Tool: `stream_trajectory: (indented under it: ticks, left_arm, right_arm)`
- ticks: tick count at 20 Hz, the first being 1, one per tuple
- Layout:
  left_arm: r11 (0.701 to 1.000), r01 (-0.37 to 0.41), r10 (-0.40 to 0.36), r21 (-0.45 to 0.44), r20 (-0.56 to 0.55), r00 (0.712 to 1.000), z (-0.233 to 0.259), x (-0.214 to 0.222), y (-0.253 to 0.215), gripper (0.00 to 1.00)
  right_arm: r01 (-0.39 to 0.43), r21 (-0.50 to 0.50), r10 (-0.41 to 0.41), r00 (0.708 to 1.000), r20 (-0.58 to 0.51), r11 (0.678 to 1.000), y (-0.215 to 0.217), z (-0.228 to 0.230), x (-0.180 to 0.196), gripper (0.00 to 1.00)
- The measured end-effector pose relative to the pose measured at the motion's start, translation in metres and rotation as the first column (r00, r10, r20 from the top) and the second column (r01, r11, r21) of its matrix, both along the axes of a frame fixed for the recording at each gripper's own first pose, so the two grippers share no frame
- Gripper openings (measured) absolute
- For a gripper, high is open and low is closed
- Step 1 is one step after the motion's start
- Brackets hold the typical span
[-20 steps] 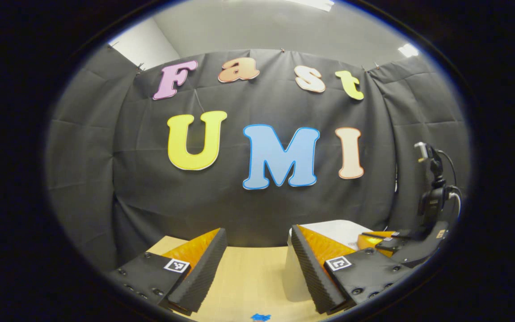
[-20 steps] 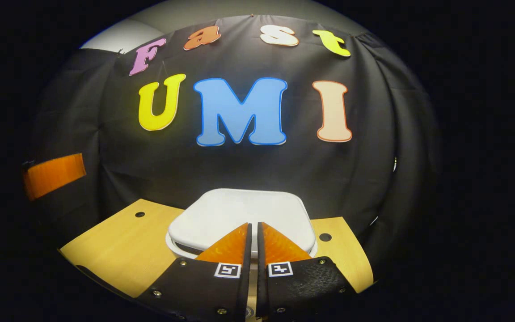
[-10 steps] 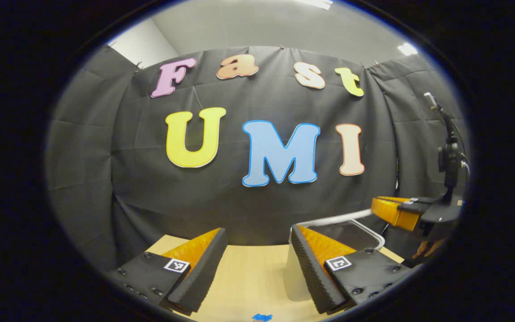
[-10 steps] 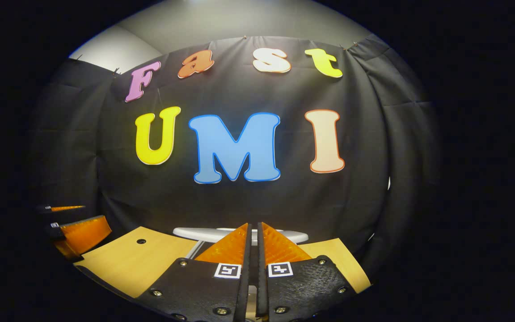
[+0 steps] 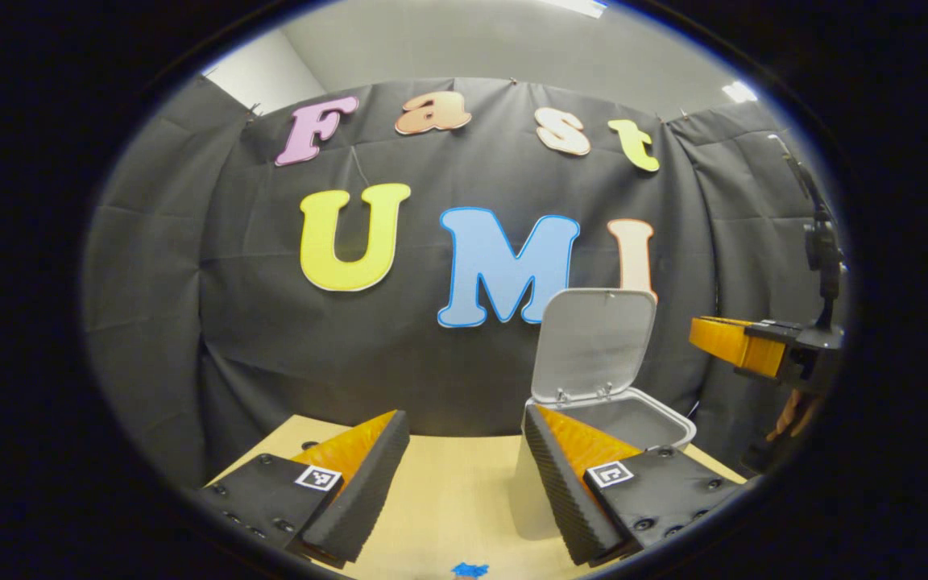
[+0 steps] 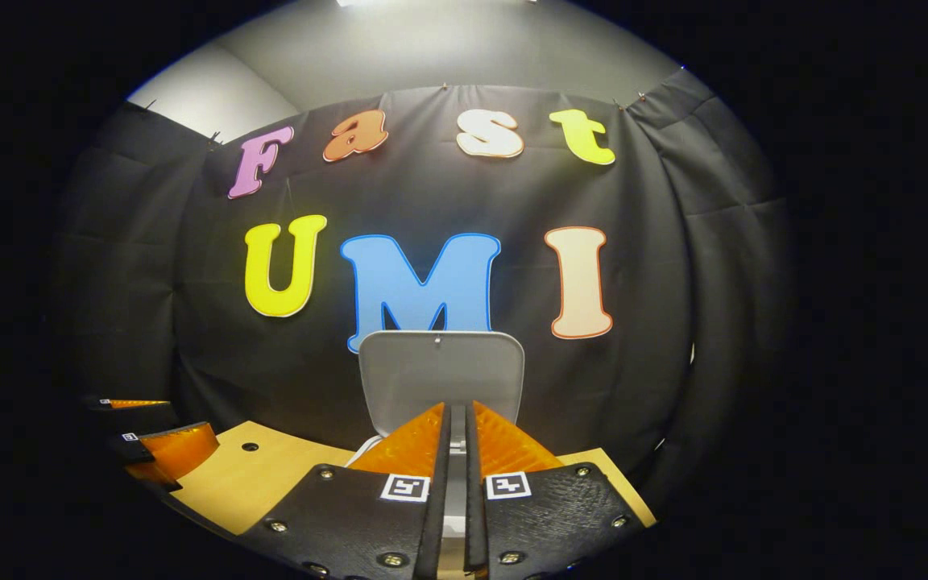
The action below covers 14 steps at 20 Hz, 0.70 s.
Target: Press the lid of the desktop garbage bin to open it, pick up the crumpled paper on the desktop and throw it into the bin, then pick up the pop can on the desktop and drop it into the bin, and finally close the garbage bin lid.
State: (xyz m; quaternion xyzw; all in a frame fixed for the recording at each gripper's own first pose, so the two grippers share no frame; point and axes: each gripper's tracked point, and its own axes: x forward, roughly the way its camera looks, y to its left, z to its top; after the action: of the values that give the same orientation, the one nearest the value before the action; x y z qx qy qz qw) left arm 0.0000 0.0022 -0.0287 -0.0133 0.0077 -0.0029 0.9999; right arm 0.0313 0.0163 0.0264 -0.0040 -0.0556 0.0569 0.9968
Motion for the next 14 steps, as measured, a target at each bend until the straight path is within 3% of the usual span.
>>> stream_trajectory:
  ticks: [2,7,8,11,12,14]
  left_arm:
    - [1.0,-0.001,0.001,0.001,-0.019,1.0,-0.012,-0.001,0.005,0.95]
    - [1.0,0.003,-0.003,0.0,-0.071,0.997,-0.045,-0.002,0.009,0.95]
    - [1.0,0.005,-0.005,0.006,-0.081,0.997,-0.052,-0.002,0.01,0.95]
    - [0.999,0.035,-0.033,0.01,-0.13,0.991,-0.082,0.0,0.007,0.95]
    - [0.999,0.044,-0.042,0.008,-0.149,0.988,-0.093,0.0,0.005,0.95]
    - [0.999,0.046,-0.043,0.012,-0.187,0.981,-0.114,0.0,0.005,0.95]
  right_arm:
    - [-0.008,-0.015,0.008,1.0,-0.003,1.0,0.003,-0.001,-0.002,0.16]
    - [-0.012,-0.013,0.012,1.0,-0.005,1.0,0.006,-0.002,-0.006,0.38]
    - [-0.012,-0.009,0.012,1.0,-0.007,1.0,0.006,-0.002,-0.007,0.38]
    - [-0.007,-0.005,0.007,1.0,-0.007,1.0,0.005,-0.002,-0.009,0.65]
    - [-0.004,-0.003,0.004,1.0,-0.006,1.0,0.004,0.0,-0.01,0.56]
    - [0.003,0.003,-0.003,1.0,-0.001,1.0,0.002,0.002,-0.012,0.63]
